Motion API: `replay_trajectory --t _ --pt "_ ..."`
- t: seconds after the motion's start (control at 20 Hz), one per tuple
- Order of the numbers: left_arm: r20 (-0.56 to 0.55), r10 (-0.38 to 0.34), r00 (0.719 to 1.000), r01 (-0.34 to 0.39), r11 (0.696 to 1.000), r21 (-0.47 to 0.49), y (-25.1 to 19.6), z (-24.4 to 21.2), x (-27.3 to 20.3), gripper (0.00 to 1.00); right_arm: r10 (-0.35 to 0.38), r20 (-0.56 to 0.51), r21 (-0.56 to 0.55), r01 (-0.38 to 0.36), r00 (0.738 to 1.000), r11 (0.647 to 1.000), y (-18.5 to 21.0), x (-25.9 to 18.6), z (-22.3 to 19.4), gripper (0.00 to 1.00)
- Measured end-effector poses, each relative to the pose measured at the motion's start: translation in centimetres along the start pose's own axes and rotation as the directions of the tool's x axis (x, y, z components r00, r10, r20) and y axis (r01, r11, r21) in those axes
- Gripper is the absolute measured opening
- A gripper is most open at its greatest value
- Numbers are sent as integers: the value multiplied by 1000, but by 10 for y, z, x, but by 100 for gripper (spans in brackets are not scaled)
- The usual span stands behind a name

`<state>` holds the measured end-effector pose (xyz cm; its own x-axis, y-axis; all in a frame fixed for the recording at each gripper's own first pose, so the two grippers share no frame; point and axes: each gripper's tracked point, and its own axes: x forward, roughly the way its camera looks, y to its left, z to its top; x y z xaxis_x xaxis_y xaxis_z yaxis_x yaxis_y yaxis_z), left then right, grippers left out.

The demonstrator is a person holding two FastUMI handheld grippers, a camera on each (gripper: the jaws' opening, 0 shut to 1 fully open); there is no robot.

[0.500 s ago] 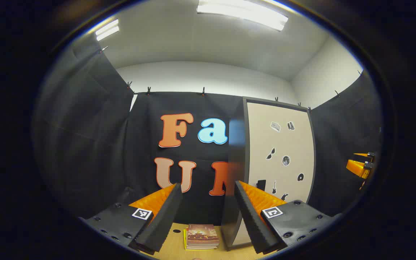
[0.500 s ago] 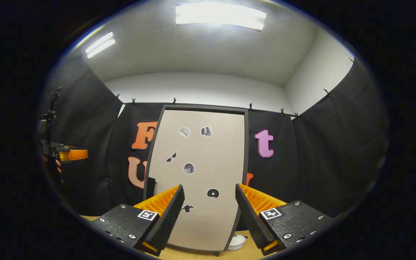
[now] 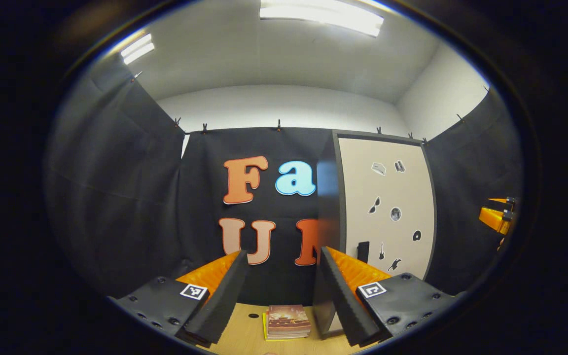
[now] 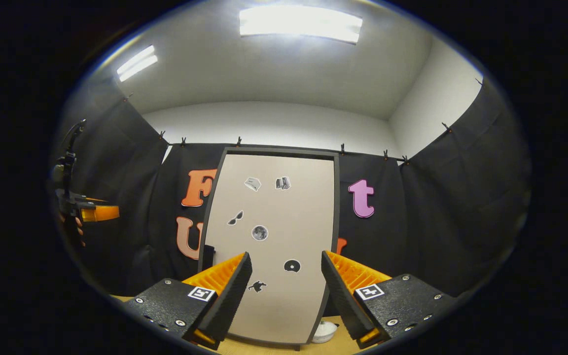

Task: Open the cabinet door with the right hand, grasp the bottle in the cabinet with the left hand and place it on the coaster, then close the cabinet door with the right hand.

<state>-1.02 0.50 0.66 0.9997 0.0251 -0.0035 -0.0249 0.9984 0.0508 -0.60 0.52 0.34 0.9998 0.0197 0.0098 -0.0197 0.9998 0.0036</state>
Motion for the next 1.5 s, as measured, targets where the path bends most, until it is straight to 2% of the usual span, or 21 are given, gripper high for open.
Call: replay_trajectory --t 0.3,0.5,0.65,0.7,0.85,1.1,1.2,1.35,1.4,1.5 --pt "2 11 1000 -11 1000 19 6 -1 -2 93 34 10 4 -34 999 999 16 3 2 89" --pt "8 26 1000 -26 999 22 13 -2 -5 93 34 25 7 -34 999 999 23 5 4 94" --pt "17 34 999 -35 999 23 17 -3 -5 95 63 15 15 -63 998 998 36 8 -1 94" --pt "16 35 999 -35 999 23 17 -4 -6 93 74 4 20 -74 997 997 41 9 -6 94" --pt "15 39 999 -40 999 32 20 -8 -9 97 123 -32 37 -122 992 992 66 18 -22 93" --pt "8 61 998 -61 997 55 35 -16 -19 93 215 -108 46 -211 971 976 123 39 -56 92" --pt "-5 72 997 -72 996 58 41 -23 -22 95 230 -139 48 -226 963 973 144 51 -72 90" --pt "-19 96 995 -94 993 71 59 -31 -27 93 267 -194 59 -260 944 964 179 67 -96 89" --pt "-20 108 994 -106 992 75 67 -34 -29 95 271 -206 58 -265 940 963 187 74 -102 89" --pt "-28 131 991 -129 989 76 83 -38 -32 94 268 -229 59 -261 936 964 197 88 -114 89"
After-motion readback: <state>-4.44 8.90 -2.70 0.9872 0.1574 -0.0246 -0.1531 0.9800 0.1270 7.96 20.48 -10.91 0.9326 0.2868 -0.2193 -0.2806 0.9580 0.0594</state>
